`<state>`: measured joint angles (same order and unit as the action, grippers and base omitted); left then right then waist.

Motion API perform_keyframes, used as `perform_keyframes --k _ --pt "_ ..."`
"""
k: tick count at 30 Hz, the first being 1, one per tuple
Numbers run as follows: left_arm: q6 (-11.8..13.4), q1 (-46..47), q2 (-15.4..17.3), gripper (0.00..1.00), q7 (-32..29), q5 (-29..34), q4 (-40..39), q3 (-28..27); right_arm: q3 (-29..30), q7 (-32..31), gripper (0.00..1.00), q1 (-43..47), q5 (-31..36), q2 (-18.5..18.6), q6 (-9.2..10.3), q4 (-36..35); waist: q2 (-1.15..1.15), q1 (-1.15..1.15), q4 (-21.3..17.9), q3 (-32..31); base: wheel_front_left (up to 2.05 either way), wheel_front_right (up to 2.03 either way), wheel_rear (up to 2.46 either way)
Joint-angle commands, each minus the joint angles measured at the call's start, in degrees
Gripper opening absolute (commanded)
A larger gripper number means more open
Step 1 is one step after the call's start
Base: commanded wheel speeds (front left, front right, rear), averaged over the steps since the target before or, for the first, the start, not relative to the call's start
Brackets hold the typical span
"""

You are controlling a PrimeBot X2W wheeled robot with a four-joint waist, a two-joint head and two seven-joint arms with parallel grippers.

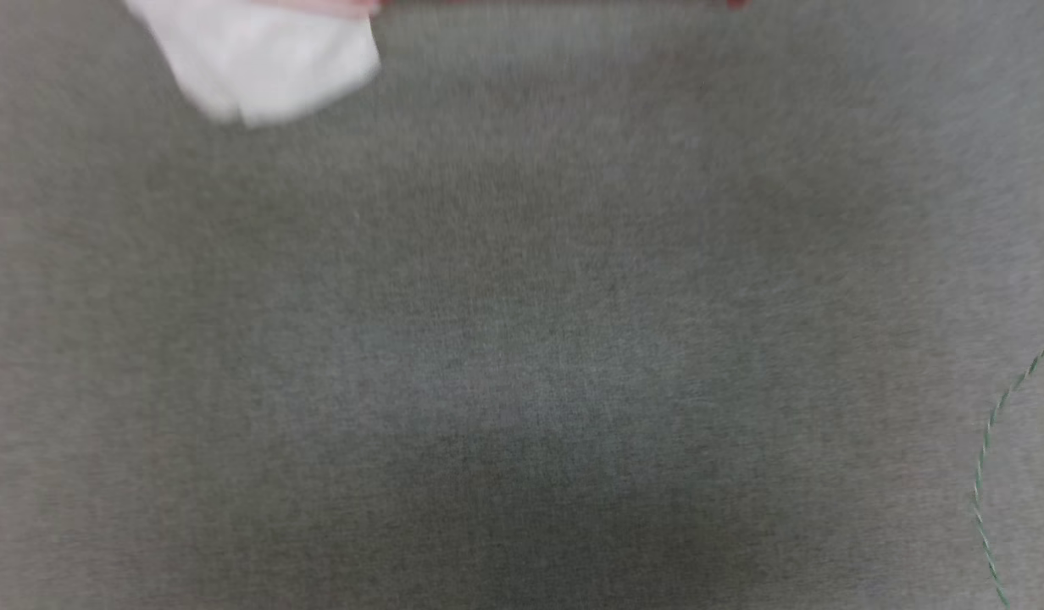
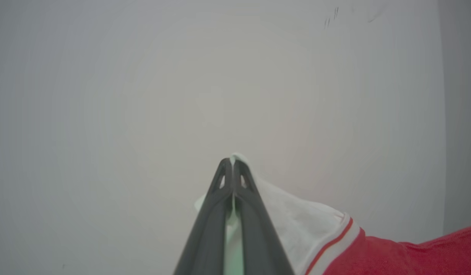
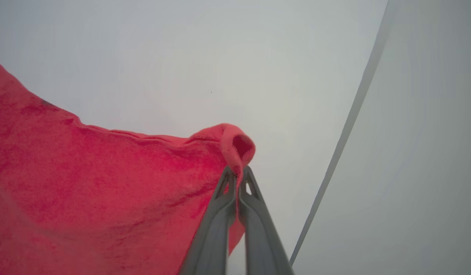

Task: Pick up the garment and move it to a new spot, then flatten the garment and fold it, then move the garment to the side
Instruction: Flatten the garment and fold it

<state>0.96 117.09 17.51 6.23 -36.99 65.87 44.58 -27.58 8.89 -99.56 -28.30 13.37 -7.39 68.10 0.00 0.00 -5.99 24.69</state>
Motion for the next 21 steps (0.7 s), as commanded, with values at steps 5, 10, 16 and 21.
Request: perform_keyframes --k 5,10,16,21 --pt "0.2 7.0 -1.7 0.00 3.7 0.5 1.0 -0.4 3.9 5.6 0.00 -5.5 4.7 0.3 -0.17 3.7 0.00 0.00 0.9 14.3 0.00 0.00 0.00" --pt "-0.6 10.9 -3.6 0.00 6.8 -0.3 1.8 -1.5 9.5 6.3 0.00 -7.2 9.9 0.7 -0.17 3.4 0.00 0.00 2.7 18.2 0.00 0.00 0.00" --pt "-3.0 8.4 -5.3 0.00 8.4 -1.6 3.5 -2.3 14.6 6.3 0.00 -3.5 15.9 -1.8 -0.10 2.3 0.00 0.00 4.1 18.5 0.00 0.00 0.00" --pt "-5.6 1.3 -5.0 0.00 8.8 -2.2 5.2 -1.9 13.9 6.0 0.00 0.6 17.5 -4.3 -0.10 4.0 0.00 0.00 5.0 14.7 0.00 0.00 0.00"
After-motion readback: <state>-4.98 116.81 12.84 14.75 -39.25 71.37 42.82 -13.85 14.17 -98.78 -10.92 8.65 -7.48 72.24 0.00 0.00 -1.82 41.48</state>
